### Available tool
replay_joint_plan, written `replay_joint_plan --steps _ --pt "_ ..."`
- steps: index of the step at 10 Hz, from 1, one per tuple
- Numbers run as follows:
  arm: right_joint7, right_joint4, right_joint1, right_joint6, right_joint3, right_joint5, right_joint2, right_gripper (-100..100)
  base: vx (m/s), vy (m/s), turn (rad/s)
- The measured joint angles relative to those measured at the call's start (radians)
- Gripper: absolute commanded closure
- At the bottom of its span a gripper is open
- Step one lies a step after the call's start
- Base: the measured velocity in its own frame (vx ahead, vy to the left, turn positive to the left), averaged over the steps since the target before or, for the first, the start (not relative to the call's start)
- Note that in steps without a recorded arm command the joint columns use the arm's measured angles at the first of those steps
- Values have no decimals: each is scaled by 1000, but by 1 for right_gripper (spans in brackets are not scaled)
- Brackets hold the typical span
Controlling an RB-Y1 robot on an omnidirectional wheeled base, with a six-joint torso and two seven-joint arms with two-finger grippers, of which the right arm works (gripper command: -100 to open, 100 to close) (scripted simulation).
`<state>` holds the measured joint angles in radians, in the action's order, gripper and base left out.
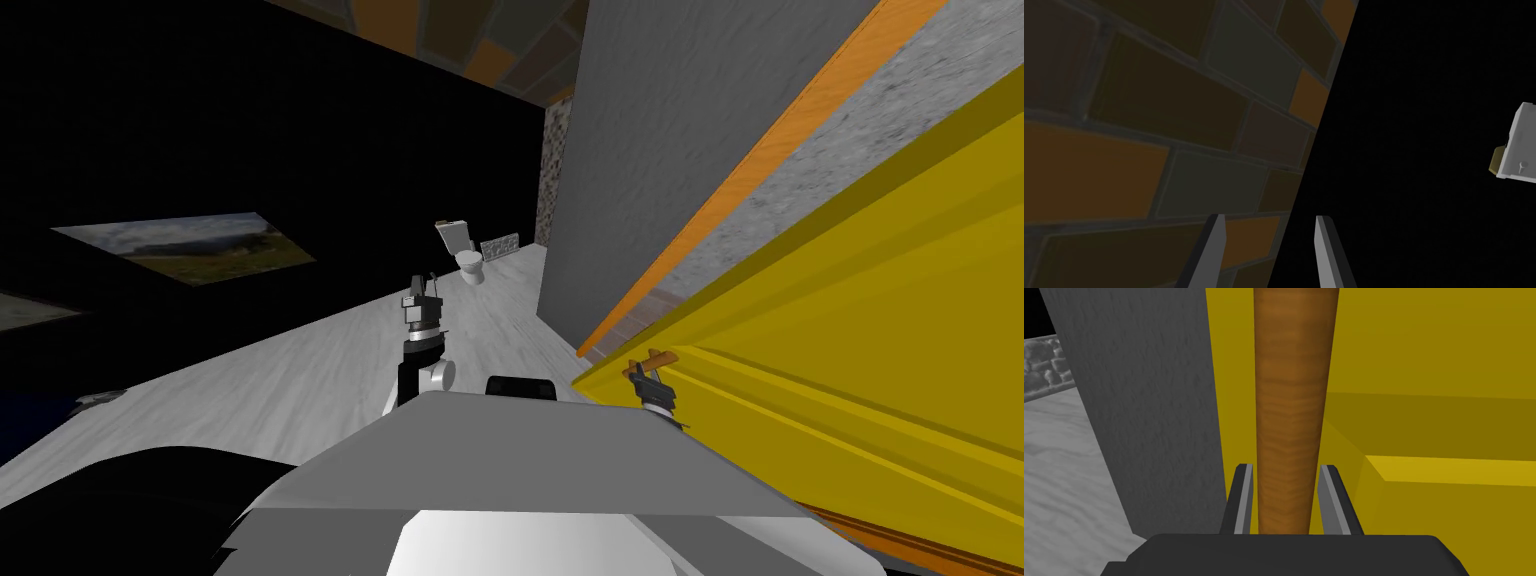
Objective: Pull the door open
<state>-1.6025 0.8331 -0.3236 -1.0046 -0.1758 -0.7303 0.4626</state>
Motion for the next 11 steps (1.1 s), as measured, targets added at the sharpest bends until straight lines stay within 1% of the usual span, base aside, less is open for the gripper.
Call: replay_joint_plan --steps 1,3,4,5,6,7,8,11 --pt "-7 9 -5 -8 -11 8 7 100 -204 21 40" --pt "-16 31 -25 -16 -35 23 19 100 -186 -23 47" --pt "-26 28 -26 -28 -51 34 23 100 -259 -1 66" --pt "-33 40 -35 -36 -64 43 31 100 -258 23 40" --pt "-40 45 -40 -44 -76 52 38 100 -113 16 13" --pt "-41 44 -43 -44 -81 54 36 100 -170 -33 64" --pt "-47 40 -44 -52 -92 63 40 100 -208 -29 50" --pt "-56 63 -60 -75 -129 90 51 100 -213 -38 44"
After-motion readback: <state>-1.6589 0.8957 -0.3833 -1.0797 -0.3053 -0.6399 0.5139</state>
